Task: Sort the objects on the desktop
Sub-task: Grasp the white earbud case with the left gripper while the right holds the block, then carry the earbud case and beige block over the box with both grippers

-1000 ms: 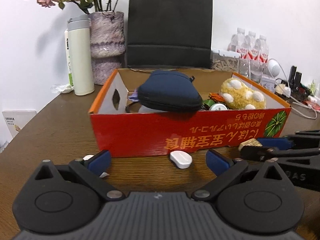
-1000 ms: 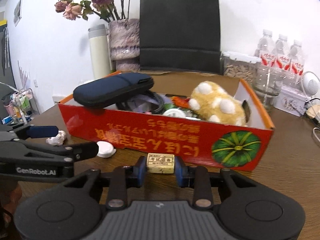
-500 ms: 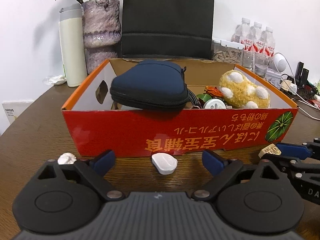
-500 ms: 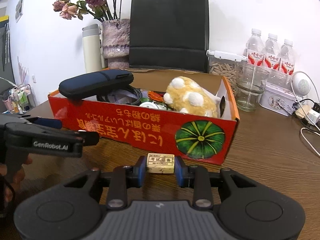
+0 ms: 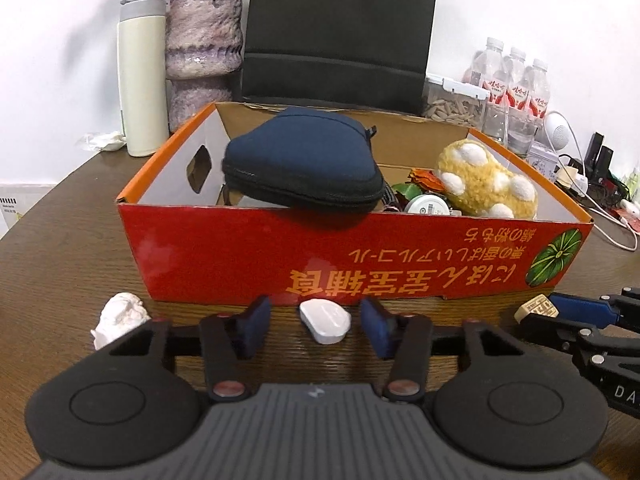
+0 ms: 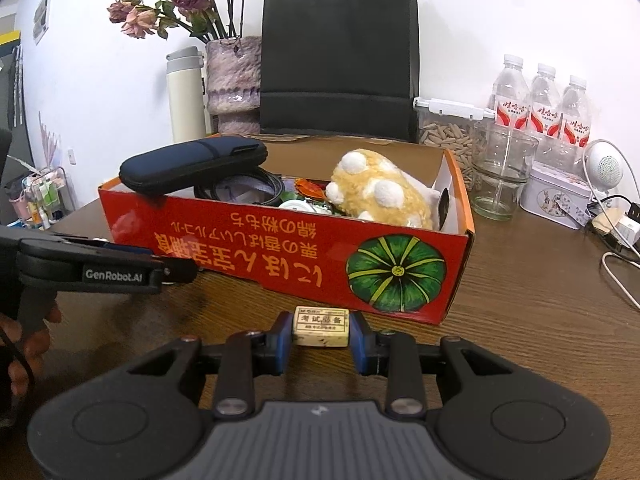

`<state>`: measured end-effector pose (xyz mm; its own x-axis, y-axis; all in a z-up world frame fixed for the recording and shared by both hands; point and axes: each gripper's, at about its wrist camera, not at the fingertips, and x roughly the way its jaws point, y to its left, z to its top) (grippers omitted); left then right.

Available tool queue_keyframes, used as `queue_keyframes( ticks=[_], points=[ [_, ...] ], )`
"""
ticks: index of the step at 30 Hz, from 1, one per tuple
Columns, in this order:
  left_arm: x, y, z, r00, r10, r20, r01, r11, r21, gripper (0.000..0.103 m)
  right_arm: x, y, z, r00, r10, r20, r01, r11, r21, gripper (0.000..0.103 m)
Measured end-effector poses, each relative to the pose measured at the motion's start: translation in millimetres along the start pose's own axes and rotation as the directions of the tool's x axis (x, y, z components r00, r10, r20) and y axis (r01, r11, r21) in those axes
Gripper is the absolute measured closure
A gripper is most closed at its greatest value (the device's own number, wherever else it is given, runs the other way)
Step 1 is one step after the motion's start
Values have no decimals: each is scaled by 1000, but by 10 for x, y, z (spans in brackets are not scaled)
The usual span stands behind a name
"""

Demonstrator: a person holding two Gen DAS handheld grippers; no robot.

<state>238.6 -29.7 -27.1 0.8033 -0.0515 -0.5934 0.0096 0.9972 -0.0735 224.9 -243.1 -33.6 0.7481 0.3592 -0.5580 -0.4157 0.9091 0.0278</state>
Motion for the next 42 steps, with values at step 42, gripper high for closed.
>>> queue_keyframes(
  ticks=[42],
  points=[
    [-518,-10,700,926,-155,344,137,988,77,76,79,120,707,970,4,244,-15,999,42,74]
  ],
)
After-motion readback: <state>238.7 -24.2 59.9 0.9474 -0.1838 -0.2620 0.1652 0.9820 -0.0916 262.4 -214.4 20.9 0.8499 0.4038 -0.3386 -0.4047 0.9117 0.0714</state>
